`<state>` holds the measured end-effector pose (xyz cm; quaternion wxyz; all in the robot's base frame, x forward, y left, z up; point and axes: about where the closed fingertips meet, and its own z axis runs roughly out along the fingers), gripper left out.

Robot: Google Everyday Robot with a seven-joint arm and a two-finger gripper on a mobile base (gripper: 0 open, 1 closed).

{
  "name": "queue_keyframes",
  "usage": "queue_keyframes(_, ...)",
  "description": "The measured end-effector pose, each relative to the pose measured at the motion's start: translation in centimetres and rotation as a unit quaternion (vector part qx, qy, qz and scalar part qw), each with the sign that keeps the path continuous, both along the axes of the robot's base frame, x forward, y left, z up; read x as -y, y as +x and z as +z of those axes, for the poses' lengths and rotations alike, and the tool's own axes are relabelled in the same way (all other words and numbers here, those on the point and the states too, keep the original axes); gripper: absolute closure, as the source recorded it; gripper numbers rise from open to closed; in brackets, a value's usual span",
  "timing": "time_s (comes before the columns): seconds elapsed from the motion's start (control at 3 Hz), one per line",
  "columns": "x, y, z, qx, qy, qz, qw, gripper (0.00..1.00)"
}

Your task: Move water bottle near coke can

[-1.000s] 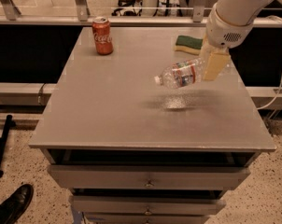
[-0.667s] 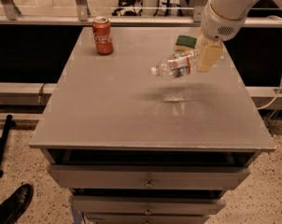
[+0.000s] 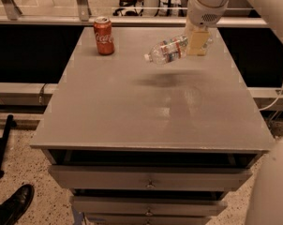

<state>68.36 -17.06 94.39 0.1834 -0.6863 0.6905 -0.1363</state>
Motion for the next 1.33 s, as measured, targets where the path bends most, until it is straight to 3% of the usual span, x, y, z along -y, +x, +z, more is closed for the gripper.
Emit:
queue_keyframes(0.33, -3.0, 4.2, 0.4, 0.023, -0.001, 0.031, 0.9993, 1.0)
queue_keyframes(0.67, -5.5, 6.2, 0.6, 0.035, 0.011, 0.055, 0.9978, 1.0)
queue_keyframes(1.0, -10.6, 8.6, 0.4, 0.043, 0.038, 0.093, 0.994, 1.0)
queue_keyframes(1.33, -13.8, 10.4, -0.4, 0.052, 0.049, 0.108, 0.9916, 1.0)
